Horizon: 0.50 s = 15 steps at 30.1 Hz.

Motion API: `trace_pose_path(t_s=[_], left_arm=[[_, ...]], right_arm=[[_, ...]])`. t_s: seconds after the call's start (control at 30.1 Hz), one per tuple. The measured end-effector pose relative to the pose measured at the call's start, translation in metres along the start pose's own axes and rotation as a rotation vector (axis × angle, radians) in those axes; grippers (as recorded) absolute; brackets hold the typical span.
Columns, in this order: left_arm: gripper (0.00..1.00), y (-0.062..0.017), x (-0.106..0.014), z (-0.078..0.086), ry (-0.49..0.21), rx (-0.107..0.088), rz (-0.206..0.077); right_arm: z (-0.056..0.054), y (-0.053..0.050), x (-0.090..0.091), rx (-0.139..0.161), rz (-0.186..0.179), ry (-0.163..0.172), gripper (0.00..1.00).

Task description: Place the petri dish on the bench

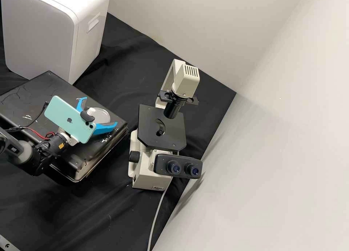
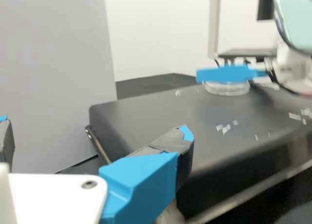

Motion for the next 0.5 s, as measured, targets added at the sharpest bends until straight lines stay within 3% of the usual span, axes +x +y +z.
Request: trace_pose_path(t_s=[0.2, 0.5], left_arm=[[1.00, 0.0028, -0.002, 0.000, -0.003, -0.008, 0.015], [1.00, 0.0027, -0.002, 0.000, -0.003, -0.008, 0.013]], right_arm=[[0.002, -0.002, -0.003, -0.015, -0.003, -0.003, 1.00], [0.004, 0.002, -0.013, -0.025, 0.080, -0.014, 1.00]])
